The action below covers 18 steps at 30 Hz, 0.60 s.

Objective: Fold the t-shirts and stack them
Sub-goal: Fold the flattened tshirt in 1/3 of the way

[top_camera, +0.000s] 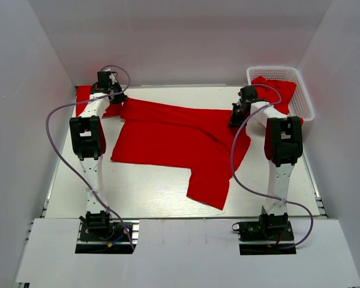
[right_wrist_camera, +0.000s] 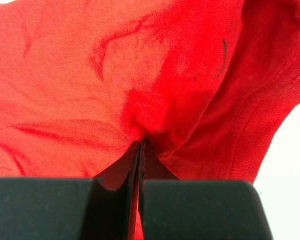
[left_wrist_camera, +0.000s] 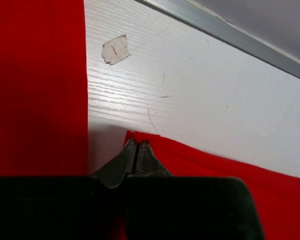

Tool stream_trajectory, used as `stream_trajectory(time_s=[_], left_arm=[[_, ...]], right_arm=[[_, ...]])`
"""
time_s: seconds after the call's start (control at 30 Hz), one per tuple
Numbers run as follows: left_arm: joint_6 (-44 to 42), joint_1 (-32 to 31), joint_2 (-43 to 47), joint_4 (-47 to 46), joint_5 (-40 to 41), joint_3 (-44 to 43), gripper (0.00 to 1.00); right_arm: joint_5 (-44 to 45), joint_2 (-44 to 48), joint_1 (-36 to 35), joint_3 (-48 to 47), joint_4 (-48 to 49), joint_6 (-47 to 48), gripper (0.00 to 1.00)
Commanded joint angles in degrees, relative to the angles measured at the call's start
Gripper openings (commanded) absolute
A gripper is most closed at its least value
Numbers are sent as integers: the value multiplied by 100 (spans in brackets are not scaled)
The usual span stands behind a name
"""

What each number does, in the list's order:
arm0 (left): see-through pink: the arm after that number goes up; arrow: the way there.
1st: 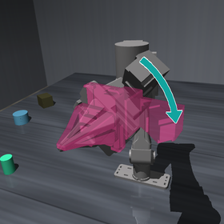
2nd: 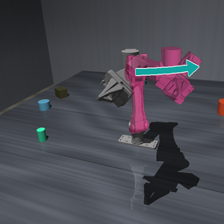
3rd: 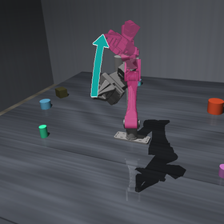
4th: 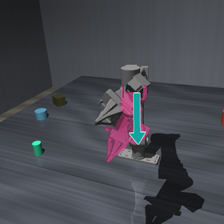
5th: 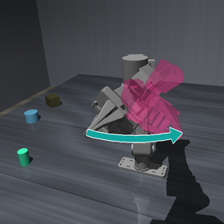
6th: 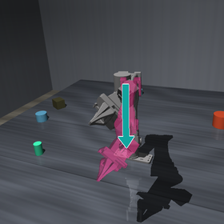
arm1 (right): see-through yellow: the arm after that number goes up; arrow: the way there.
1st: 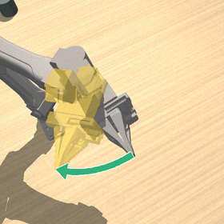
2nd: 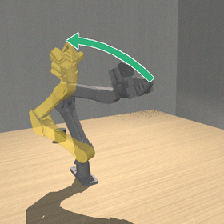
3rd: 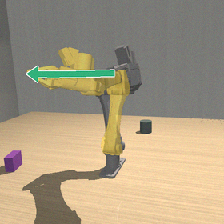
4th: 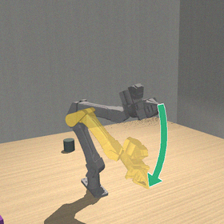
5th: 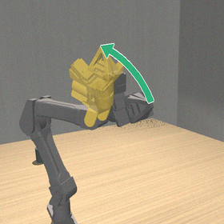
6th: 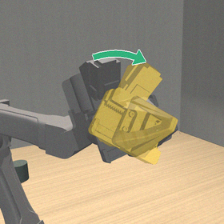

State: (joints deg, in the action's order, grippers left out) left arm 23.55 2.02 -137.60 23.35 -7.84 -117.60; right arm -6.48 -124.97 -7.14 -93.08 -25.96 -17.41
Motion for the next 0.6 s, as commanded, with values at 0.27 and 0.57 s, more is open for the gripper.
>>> stream_trajectory(time_s=[0.27,0.57], left_arm=[[765,352,-135,-745,-1379,-536,49],[327,159,155,-605,-1036,-702,100]], right_arm=[[367,-239,195,141,-700,343,0],[-186,77,116,-52,-534,993,8]])
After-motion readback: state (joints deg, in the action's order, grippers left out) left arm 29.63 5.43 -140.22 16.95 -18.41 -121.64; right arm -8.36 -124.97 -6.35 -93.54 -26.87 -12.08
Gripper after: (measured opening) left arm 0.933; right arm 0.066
